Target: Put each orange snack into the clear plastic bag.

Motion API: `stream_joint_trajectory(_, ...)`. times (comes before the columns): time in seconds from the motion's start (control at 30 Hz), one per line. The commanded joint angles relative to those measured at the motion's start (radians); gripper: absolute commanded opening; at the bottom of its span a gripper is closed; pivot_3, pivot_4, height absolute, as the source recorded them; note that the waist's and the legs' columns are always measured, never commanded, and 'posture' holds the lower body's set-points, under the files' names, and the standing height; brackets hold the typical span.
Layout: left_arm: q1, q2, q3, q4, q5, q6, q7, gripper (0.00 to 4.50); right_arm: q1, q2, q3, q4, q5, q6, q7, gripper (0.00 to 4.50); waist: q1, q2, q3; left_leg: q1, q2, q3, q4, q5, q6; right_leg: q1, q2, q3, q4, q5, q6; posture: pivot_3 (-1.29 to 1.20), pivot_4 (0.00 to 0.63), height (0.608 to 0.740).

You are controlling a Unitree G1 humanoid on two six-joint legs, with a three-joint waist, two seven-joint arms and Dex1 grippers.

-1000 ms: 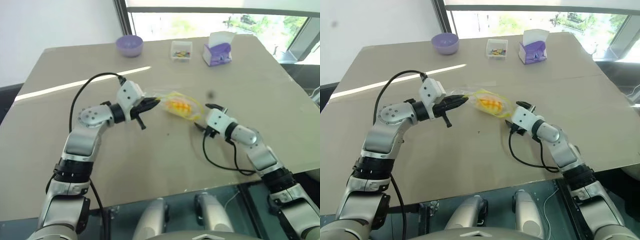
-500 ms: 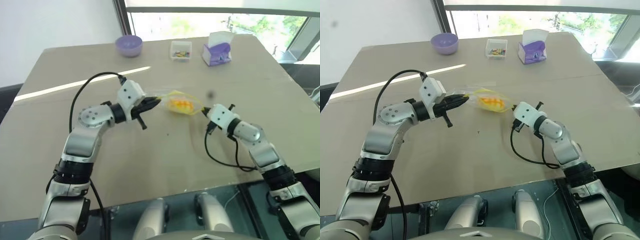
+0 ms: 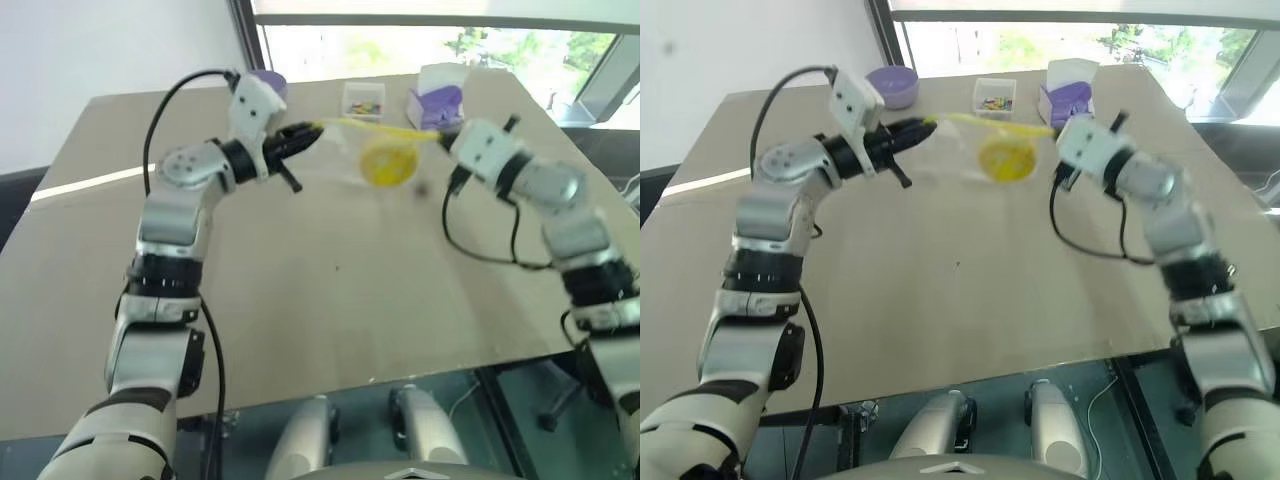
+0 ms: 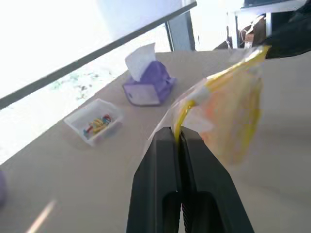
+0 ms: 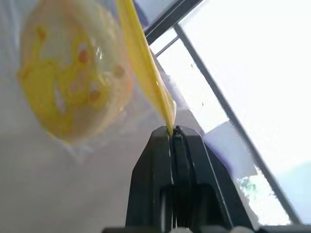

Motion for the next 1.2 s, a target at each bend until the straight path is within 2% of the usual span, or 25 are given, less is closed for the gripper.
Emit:
stream_joint_trajectory(0.03, -0.068, -0.040, 0.040, 0.094, -0.020, -0.033, 0.028, 0.00, -0.148, -0.064, -0.010, 0.175, -0.032, -0.098, 0.053, 0.05, -0.001, 0.000, 0.000, -0.001, 0.000, 0.000, -0.001, 0.000, 0.000, -0.001, 0.000, 0.000, -0.001, 0.000, 0.000, 0.00, 0.150, 0.740)
stream_joint_trajectory(0.1, -0.072, -0.049, 0.016, 0.130, 0.029, -0.104, 0.041, 0.00, -0.214, -0.075, -0.005, 0.265, -0.049, -0.150, 0.053, 0.05, -0.005, 0.000, 0.000, -0.003, 0.000, 0.001, -0.001, -0.001, 0.001, -0.004, -0.001, 0.001, -0.002, 0.000, 0.000, 0.00, 0.150, 0.740)
stream_joint_trajectory(0.17, -0.011, -0.056, -0.011, 0.087, 0.066, -0.172, 0.046, 0.00, -0.187, -0.085, -0.012, 0.259, -0.047, -0.177, 0.059, 0.05, -0.005, 0.000, 0.000, -0.004, 0.001, 0.001, -0.004, -0.001, 0.001, -0.005, -0.001, 0.001, -0.004, 0.000, 0.000, 0.00, 0.150, 0.740)
stream_joint_trajectory(0.23, 0.089, -0.047, -0.048, 0.000, 0.105, -0.250, 0.033, 0.00, -0.072, -0.086, -0.024, 0.157, -0.020, -0.165, 0.077, 0.05, -0.002, 0.000, -0.001, -0.005, 0.001, 0.001, -0.006, -0.001, 0.001, -0.005, -0.002, 0.001, -0.004, 0.000, 0.000, 0.00, 0.150, 0.740)
stream_joint_trajectory(0.37, 0.308, -0.019, -0.099, -0.183, 0.173, -0.305, 0.048, 0.00, 0.257, -0.041, -0.036, -0.142, 0.001, -0.052, 0.033, 0.05, 0.003, 0.000, -0.002, -0.007, 0.002, 0.000, -0.007, -0.002, 0.003, -0.006, -0.005, 0.001, -0.005, 0.000, 0.000, 0.00, 0.150, 0.740)
stream_joint_trajectory(0.43, 0.416, -0.006, -0.118, -0.273, 0.200, -0.309, 0.056, 0.00, 0.424, -0.016, -0.018, -0.282, -0.018, 0.006, 0.018, 0.05, 0.005, 0.000, -0.002, -0.018, 0.001, 0.000, -0.001, -0.002, 0.003, -0.017, -0.005, 0.002, 0.000, 0.000, 0.000, 0.00, 0.150, 0.740)
stream_joint_trajectory(0.5, 0.478, 0.003, -0.127, -0.334, 0.211, -0.302, 0.057, 0.00, 0.516, 0.002, -0.012, -0.366, -0.032, 0.052, 0.008, 0.05, 0.010, 0.001, -0.001, -0.022, 0.000, 0.002, 0.002, -0.002, 0.003, -0.022, -0.005, 0.003, 0.001, 0.000, 0.000, 0.00, 0.150, 0.740)
stream_joint_trajectory(0.63, 0.561, 0.036, -0.108, -0.435, 0.204, -0.280, 0.045, 0.00, 0.683, 0.042, -0.075, -0.585, 0.025, 0.184, -0.010, 1.12, 0.013, 0.001, -0.001, -0.012, -0.001, 0.002, 0.003, -0.003, 0.006, -0.013, -0.004, 0.004, 0.004, 0.002, 0.002, 0.00, 0.150, 0.740)
stream_joint_trajectory(0.67, 0.561, 0.042, -0.103, -0.440, 0.201, -0.277, 0.043, 0.00, 0.703, 0.031, -0.092, -0.626, 0.039, 0.204, 0.002, 1.61, 0.014, 0.001, 0.000, -0.006, 0.001, 0.001, 0.003, -0.003, 0.006, -0.006, -0.002, 0.003, 0.001, 0.002, 0.001, 0.00, 0.150, 0.740)
stream_joint_trajectory(0.73, 0.557, 0.054, -0.095, -0.443, 0.194, -0.278, 0.036, 0.00, 0.724, 0.009, -0.113, -0.703, 0.074, 0.231, 0.038, 1.61, 0.017, 0.002, 0.000, 0.007, 0.002, 0.001, 0.003, -0.004, 0.006, 0.008, -0.001, 0.001, -0.001, 0.000, 0.003, 0.00, 0.150, 0.740)
stream_joint_trajectory(0.83, 0.551, 0.063, -0.090, -0.438, 0.184, -0.288, 0.027, 0.00, 0.707, 0.010, -0.111, -0.820, 0.145, 0.292, 0.078, 1.61, 0.018, 0.001, 0.000, 0.012, 0.002, 0.001, 0.004, -0.004, 0.006, 0.014, 0.001, 0.001, -0.001, -0.003, 0.003, 0.00, 0.150, 0.740)
stream_joint_trajectory(0.9, 0.548, 0.067, -0.095, -0.431, 0.178, -0.292, 0.018, 0.00, 0.656, 0.040, -0.059, -0.849, 0.133, 0.306, 0.072, 1.61, 0.016, 0.001, 0.000, 0.014, 0.004, 0.002, 0.003, -0.004, 0.006, 0.015, 0.002, 0.002, -0.001, -0.002, 0.006, 0.00, 0.150, 0.740)
stream_joint_trajectory(1.2, 0.528, 0.078, -0.097, -0.399, 0.162, -0.323, -0.027, 0.00, 0.415, 0.183, 0.158, -0.711, -0.005, 0.268, 0.037, 1.61, 0.021, 0.001, 0.000, 0.014, 0.004, 0.002, 0.002, -0.004, 0.006, 0.014, 0.002, 0.002, -0.001, 0.001, 0.002, 0.00, 0.150, 0.740)
